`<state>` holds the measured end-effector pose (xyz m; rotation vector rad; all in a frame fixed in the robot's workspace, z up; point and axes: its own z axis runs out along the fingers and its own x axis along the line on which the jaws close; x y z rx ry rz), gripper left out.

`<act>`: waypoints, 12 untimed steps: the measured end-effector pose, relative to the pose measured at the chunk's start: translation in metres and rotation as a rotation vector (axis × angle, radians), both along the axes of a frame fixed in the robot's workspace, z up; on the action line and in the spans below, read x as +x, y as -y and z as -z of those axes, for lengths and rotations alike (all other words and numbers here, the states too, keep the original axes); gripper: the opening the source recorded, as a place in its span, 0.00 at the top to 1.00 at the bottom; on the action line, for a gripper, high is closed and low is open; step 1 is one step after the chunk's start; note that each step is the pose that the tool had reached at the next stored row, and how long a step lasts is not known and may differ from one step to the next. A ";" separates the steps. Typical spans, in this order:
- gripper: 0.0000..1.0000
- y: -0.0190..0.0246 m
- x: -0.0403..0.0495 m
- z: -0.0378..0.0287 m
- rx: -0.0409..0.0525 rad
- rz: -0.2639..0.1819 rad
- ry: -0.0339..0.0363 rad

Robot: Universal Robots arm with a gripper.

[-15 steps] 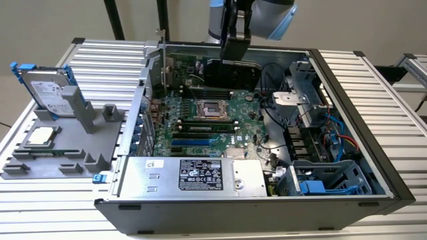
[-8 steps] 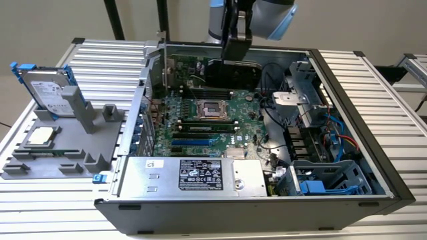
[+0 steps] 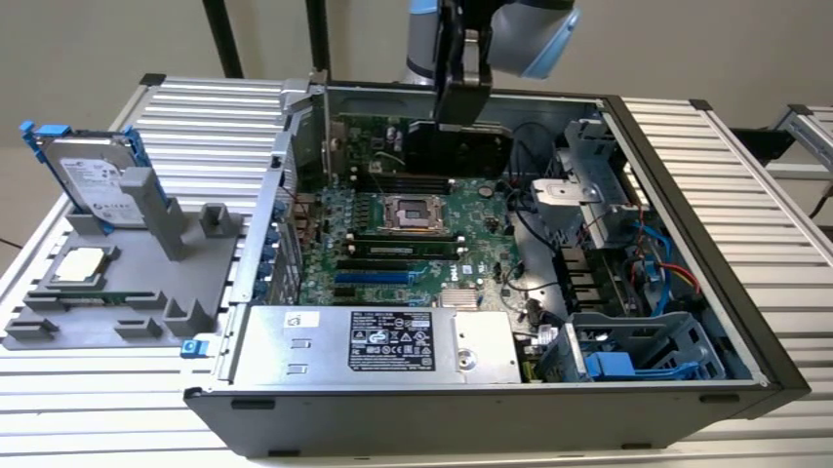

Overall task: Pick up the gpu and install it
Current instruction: 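Insert the gpu into the slot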

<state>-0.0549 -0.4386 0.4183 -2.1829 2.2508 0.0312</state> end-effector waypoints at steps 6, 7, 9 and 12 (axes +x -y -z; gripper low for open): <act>1.00 -0.0022 -0.0004 0.0022 -0.0002 0.000 0.0000; 1.00 -0.0022 -0.0005 0.0022 -0.0003 0.000 0.0000; 1.00 -0.0022 -0.0005 0.0023 -0.0003 0.000 0.0000; 1.00 -0.0022 -0.0005 0.0023 -0.0002 0.000 0.0000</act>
